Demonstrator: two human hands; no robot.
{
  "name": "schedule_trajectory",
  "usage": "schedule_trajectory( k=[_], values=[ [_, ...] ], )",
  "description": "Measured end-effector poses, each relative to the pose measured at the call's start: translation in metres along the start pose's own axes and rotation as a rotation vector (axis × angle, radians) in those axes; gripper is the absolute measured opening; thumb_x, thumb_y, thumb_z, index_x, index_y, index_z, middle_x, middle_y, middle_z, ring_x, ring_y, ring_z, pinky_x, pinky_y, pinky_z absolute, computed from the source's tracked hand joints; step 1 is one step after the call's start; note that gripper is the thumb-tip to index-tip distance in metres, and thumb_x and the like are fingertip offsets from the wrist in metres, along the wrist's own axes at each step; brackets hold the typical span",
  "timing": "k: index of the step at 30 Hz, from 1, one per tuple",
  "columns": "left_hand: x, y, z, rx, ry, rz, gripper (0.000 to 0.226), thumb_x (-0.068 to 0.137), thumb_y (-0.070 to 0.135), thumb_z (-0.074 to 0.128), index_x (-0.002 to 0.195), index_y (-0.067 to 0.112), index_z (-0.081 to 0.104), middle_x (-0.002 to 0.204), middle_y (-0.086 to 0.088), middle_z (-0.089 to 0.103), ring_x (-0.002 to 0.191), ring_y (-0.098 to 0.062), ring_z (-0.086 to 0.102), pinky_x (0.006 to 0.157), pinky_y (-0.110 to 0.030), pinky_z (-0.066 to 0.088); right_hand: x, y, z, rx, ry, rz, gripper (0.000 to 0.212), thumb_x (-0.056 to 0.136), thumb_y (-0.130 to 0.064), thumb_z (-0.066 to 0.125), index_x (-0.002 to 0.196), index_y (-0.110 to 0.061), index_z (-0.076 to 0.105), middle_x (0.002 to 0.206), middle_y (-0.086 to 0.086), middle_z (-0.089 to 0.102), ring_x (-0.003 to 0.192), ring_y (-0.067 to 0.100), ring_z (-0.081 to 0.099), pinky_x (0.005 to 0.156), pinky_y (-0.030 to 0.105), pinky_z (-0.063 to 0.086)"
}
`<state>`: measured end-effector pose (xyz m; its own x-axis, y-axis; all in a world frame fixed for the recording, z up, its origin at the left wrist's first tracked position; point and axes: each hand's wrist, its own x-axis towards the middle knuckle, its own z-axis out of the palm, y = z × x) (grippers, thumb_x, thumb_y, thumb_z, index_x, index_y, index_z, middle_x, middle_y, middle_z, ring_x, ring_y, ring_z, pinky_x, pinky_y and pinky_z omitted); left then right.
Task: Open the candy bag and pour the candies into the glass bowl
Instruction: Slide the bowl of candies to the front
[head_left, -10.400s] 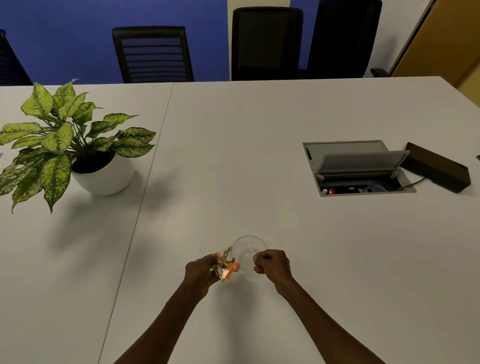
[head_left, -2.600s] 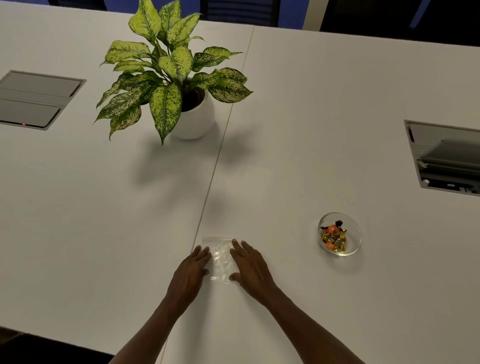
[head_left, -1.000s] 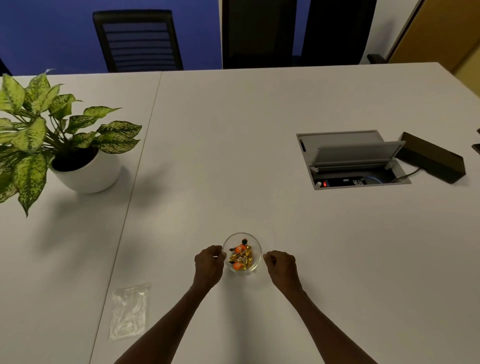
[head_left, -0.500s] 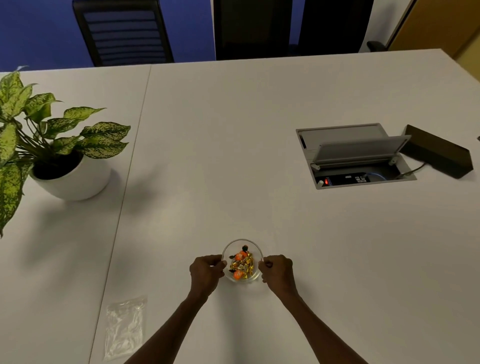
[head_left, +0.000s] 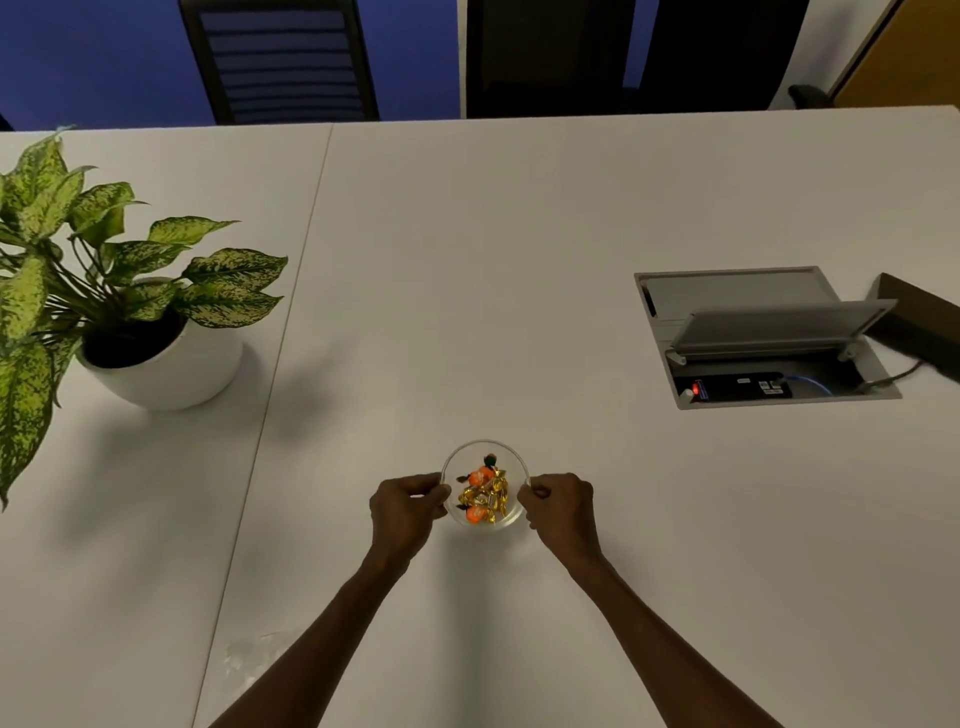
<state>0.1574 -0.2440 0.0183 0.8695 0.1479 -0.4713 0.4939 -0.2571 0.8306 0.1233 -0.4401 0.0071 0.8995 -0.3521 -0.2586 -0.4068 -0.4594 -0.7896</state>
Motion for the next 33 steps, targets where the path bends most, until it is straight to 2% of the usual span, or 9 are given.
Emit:
schedule_trajectory(
  k=[2, 6, 10, 14, 20, 25, 29, 33],
  values=[
    [0.016, 0.007, -0.005, -0.022, 0.016, 0.001, 0.025, 0.080, 0.003, 0.076, 0.105, 0.000, 0.074, 0.092, -0.012, 0.076, 0.061, -0.012, 0.074, 0.056, -0.016, 0.058, 0.016, -0.012, 0.007, 0.003, -0.012, -0.017, 0.029, 0.080, -0.004, 0.066, 0.055, 0.008, 0.058, 0.048, 0.021, 0.060, 0.043, 0.023, 0.063, 0.047, 0.040, 0.058],
    [0.053, 0.018, -0.015, -0.057, 0.055, 0.011, 0.025, 0.080, 0.004, 0.076, 0.104, 0.001, 0.074, 0.095, -0.015, 0.077, 0.073, -0.025, 0.076, 0.067, -0.028, 0.063, 0.052, -0.032, 0.024, -0.010, -0.025, -0.067, 0.030, 0.081, -0.004, 0.065, 0.056, 0.009, 0.057, 0.049, 0.022, 0.059, 0.043, 0.027, 0.063, 0.048, 0.045, 0.059],
    [0.083, 0.029, -0.018, -0.079, 0.080, 0.016, 0.025, 0.079, 0.003, 0.076, 0.104, 0.000, 0.074, 0.095, -0.016, 0.076, 0.073, -0.027, 0.075, 0.072, -0.034, 0.063, 0.083, -0.048, 0.035, -0.048, -0.022, -0.112, 0.031, 0.082, -0.005, 0.062, 0.060, 0.015, 0.054, 0.056, 0.034, 0.058, 0.060, 0.049, 0.062, 0.053, 0.053, 0.056],
    [0.116, 0.039, -0.016, -0.093, 0.087, 0.017, 0.025, 0.080, 0.000, 0.074, 0.104, -0.003, 0.073, 0.097, -0.020, 0.076, 0.075, -0.029, 0.074, 0.076, -0.038, 0.062, 0.113, -0.060, 0.046, -0.068, -0.019, -0.130, 0.032, 0.086, -0.006, 0.061, 0.064, 0.016, 0.057, 0.059, 0.033, 0.061, 0.061, 0.048, 0.064, 0.057, 0.055, 0.057],
    [0.150, 0.050, -0.008, -0.106, 0.092, 0.018, 0.027, 0.081, -0.002, 0.073, 0.107, -0.007, 0.071, 0.099, -0.022, 0.074, 0.074, -0.028, 0.072, 0.061, -0.023, 0.062, 0.147, -0.065, 0.057, -0.072, -0.002, -0.131, 0.033, 0.086, -0.005, 0.061, 0.061, 0.015, 0.054, 0.058, 0.033, 0.059, 0.061, 0.049, 0.063, 0.055, 0.054, 0.057],
    [0.173, 0.057, -0.002, -0.144, 0.100, -0.003, 0.027, 0.082, -0.003, 0.072, 0.109, -0.007, 0.070, 0.101, -0.023, 0.073, 0.079, -0.031, 0.072, 0.076, -0.038, 0.061, 0.172, -0.068, 0.064, -0.084, -0.007, -0.140, 0.035, 0.087, -0.006, 0.060, 0.061, 0.016, 0.052, 0.058, 0.035, 0.057, 0.062, 0.052, 0.063, 0.055, 0.055, 0.056],
    [0.188, 0.060, -0.001, -0.149, 0.120, 0.002, 0.025, 0.081, -0.002, 0.072, 0.106, -0.006, 0.071, 0.098, -0.021, 0.074, 0.073, -0.026, 0.070, 0.075, -0.036, 0.061, 0.186, -0.072, 0.071, -0.080, -0.012, -0.156, 0.035, 0.088, -0.006, 0.059, 0.062, 0.016, 0.053, 0.058, 0.035, 0.057, 0.063, 0.052, 0.062, 0.056, 0.058, 0.054],
    [0.199, 0.060, -0.002, -0.140, 0.132, 0.001, 0.025, 0.082, -0.001, 0.073, 0.107, -0.006, 0.071, 0.099, -0.020, 0.074, 0.078, -0.028, 0.072, 0.080, -0.039, 0.060, 0.195, -0.076, 0.076, -0.073, -0.017, -0.157, 0.034, 0.087, -0.006, 0.059, 0.063, 0.016, 0.052, 0.060, 0.035, 0.058, 0.064, 0.052, 0.062, 0.058, 0.058, 0.055]
  ],
)
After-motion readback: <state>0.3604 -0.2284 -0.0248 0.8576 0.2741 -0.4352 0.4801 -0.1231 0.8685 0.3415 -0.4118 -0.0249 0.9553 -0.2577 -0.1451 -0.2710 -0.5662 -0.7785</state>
